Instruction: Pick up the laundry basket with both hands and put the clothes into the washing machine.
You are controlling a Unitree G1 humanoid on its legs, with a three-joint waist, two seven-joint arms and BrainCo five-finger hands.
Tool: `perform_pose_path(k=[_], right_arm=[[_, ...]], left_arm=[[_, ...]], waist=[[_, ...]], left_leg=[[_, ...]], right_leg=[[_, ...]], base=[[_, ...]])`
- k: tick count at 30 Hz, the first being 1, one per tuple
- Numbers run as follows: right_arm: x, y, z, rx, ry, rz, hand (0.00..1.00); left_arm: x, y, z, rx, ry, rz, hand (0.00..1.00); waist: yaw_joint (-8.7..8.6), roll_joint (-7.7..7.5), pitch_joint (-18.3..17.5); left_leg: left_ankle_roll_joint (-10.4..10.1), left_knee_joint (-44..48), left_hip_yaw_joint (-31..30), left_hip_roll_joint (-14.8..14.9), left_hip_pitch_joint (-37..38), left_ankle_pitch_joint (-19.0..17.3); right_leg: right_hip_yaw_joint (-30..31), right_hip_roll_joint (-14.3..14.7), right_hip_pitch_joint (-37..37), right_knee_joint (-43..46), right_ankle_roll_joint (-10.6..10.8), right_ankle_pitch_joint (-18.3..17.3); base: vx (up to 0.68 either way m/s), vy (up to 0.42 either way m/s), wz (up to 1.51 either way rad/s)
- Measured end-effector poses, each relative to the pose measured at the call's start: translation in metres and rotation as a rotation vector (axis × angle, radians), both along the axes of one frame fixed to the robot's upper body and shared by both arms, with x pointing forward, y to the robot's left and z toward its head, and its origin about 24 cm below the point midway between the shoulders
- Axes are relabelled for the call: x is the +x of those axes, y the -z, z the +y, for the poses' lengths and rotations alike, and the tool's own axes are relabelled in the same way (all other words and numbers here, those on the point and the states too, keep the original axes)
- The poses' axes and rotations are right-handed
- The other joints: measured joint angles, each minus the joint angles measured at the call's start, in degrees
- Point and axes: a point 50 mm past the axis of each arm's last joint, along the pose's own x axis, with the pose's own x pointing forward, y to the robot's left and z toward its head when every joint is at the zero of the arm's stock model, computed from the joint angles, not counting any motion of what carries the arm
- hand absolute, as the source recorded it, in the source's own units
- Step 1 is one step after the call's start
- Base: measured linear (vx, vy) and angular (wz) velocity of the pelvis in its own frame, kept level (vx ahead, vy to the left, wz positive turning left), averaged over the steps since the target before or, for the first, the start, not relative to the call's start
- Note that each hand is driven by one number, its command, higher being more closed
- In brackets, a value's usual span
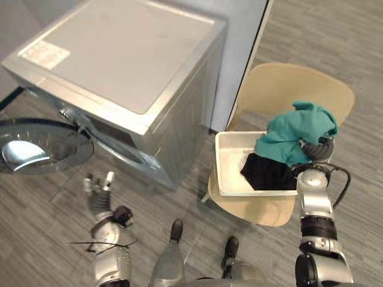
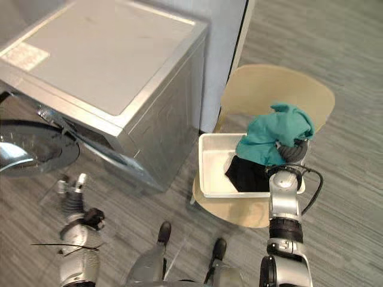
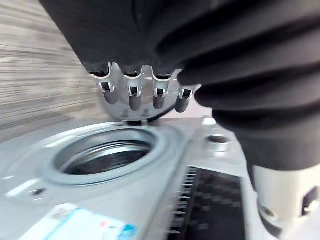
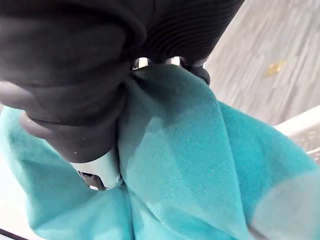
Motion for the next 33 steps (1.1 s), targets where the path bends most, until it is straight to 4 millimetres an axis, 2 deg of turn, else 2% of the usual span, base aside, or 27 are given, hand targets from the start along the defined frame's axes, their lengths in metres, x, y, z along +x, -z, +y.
perform_pose_path(k=[3, 5, 9, 11, 12, 14, 16, 19, 22, 25, 27, 30, 33], right_arm=[[-0.005, -0.012, 0.003, -0.025, -0.036, -0.064, 1.0], [-0.007, -0.03, 0.007, -0.054, -0.087, -0.15, 1.0], [-0.007, -0.055, 0.023, -0.067, -0.234, -0.281, 1.0], [-0.009, -0.067, 0.03, -0.081, -0.309, -0.344, 1.0], [-0.011, -0.075, 0.036, -0.084, -0.361, -0.387, 1.0], [-0.017, -0.081, 0.045, -0.079, -0.439, -0.436, 1.0], [-0.018, -0.082, 0.056, -0.053, -0.531, -0.458, 1.0], [-0.024, -0.078, 0.062, -0.005, -0.617, -0.457, 1.0], [-0.027, -0.067, 0.063, 0.051, -0.662, -0.426, 1.0], [-0.027, -0.06, 0.076, 0.085, -0.757, -0.391, 1.0], [-0.028, -0.053, 0.09, 0.111, -0.842, -0.354, 1.0], [-0.031, -0.043, 0.1, 0.135, -0.911, -0.311, 1.0], [-0.034, -0.038, 0.1, 0.143, -0.924, -0.289, 1.0]], left_arm=[[-0.001, -0.038, 0.003, 0.149, 0.003, -0.111, 0.0], [0.003, -0.073, -0.009, 0.283, 0.069, -0.223, 0.0], [0.011, -0.103, -0.039, 0.446, 0.258, -0.346, 0.0], [0.018, -0.109, -0.055, 0.489, 0.378, -0.375, 0.0], [0.024, -0.11, -0.072, 0.517, 0.504, -0.393, 0.0], [0.03, -0.107, -0.094, 0.531, 0.677, -0.406, 0.0], [0.036, -0.095, -0.109, 0.481, 0.827, -0.376, 0.0], [0.041, -0.073, -0.115, 0.352, 0.957, -0.312, 0.0], [0.044, -0.064, -0.119, 0.218, 1.012, -0.291, 0.0], [0.048, -0.059, -0.126, 0.107, 1.061, -0.288, 0.0], [0.053, -0.063, -0.131, 0.059, 1.078, -0.313, 0.0], [0.058, -0.071, -0.132, 0.043, 1.076, -0.353, 0.0], [0.06, -0.074, -0.133, 0.027, 1.049, -0.371, 0.0]], waist=[[-0.23, 0.25, -1.0], [-0.64, 0.56, -2.3], [-2.23, 1.08, -5.4], [-3.33, 1.39, -5.9], [-3.45, 1.44, -6.3], [-3.95, 1.55, -7.1], [-5.23, 1.75, -7.8], [-6.79, 1.87, -8.1], [-7.36, 1.94, -8.1], [-8.04, 2.08, -8.2], [-8.26, 2.08, -8.2], [-8.53, 2.12, -8.3], [-9.28, 2.13, -8.3]], left_leg=[[-0.1, 0.0, 0.8, 0.0, 1.9, -0.3], [-0.1, 0.0, 1.2, 0.0, 3.0, -0.3], [0.0, 0.0, 2.3, 0.0, 4.0, -0.5], [-0.1, 0.0, 2.5, 0.0, 4.8, -0.6], [-0.4, 0.0, 3.4, 0.1, 5.4, -1.0], [-0.2, -0.1, 4.2, 0.3, 5.6, -1.4], [-0.2, -0.1, 4.8, 0.2, 5.6, -1.4], [-0.1, -0.2, 6.3, 0.2, 5.7, -1.6], [-0.1, -0.1, 7.4, 0.3, 5.7, -1.6], [-0.3, 0.0, 8.7, 0.3, 5.5, -1.7], [-0.3, 0.0, 10.0, 0.3, 5.2, -1.8], [-0.2, 0.0, 11.1, 0.3, 4.5, -1.8], [-0.1, 0.0, 11.4, 0.3, 4.5, -1.9]], right_leg=[[0.6, 0.0, 1.5, -0.1, 0.0, -0.1], [1.0, -0.1, 2.4, -0.1, 0.0, -0.1], [1.7, -0.2, 3.2, -0.5, 0.0, 0.0], [1.9, -0.1, 4.0, -0.9, 0.2, 0.1], [2.8, 0.1, 4.1, -1.0, 0.3, 0.0], [3.4, 0.2, 4.1, -1.6, 0.1, 0.3], [3.7, 0.2, 4.2, -2.4, 0.2, 0.7], [4.9, 0.2, 4.0, -3.5, 0.3, 1.7], [5.8, 0.4, 3.7, -4.3, 0.3, 2.3], [7.1, 0.5, 2.7, -4.4, 0.3, 2.6], [8.3, 0.6, 1.6, -4.4, 0.3, 2.9], [9.5, 0.6, 0.1, -4.3, 0.5, 3.5], [9.7, 0.6, -0.1, -4.3, 0.3, 3.8]], base=[[0.04, 0.001, -0.07], [0.03, 0.005, -0.07], [0.0, 0.007, -0.1], [-0.03, 0.0, -0.11], [-0.06, -0.002, -0.23], [-0.05, -0.002, -0.22], [-0.03, 0.001, -0.16], [-0.02, -0.002, -0.26], [0.0, -0.01, -0.21], [0.0, -0.01, -0.2], [0.01, -0.006, -0.27], [0.02, 0.001, -0.22], [0.03, 0.005, -0.1]])
